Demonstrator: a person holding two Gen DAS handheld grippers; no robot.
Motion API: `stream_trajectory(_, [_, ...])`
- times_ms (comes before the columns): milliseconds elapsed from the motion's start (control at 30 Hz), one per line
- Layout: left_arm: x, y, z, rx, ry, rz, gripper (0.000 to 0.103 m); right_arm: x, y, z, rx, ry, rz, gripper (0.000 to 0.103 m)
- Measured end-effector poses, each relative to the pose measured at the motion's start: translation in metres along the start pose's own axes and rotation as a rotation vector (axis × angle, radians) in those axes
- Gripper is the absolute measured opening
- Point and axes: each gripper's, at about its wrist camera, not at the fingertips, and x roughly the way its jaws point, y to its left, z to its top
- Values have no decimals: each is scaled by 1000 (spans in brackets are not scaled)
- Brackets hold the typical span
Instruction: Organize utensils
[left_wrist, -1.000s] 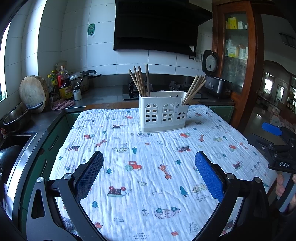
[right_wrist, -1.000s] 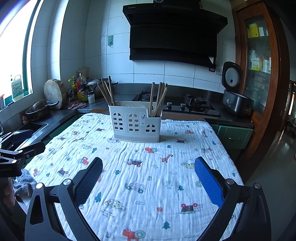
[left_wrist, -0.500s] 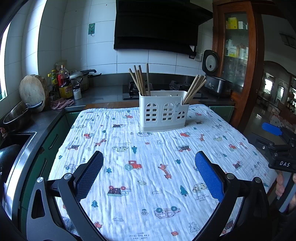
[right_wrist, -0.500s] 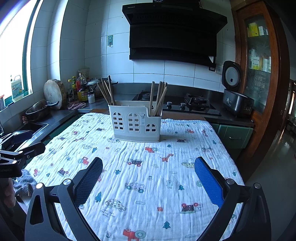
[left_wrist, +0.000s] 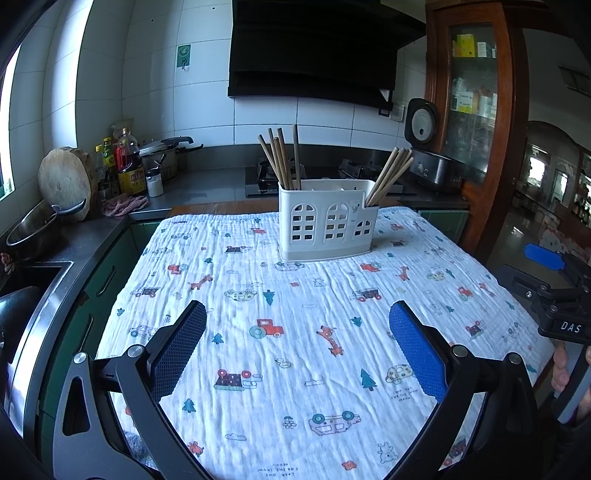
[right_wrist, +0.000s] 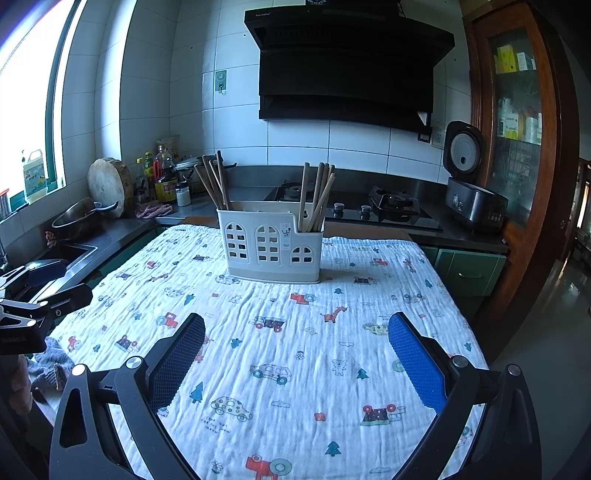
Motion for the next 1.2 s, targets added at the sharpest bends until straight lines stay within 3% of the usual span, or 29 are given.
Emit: stream_trajectory(1200, [3, -1, 1, 6, 6, -2, 98, 5, 0, 0, -5, 15, 6, 96])
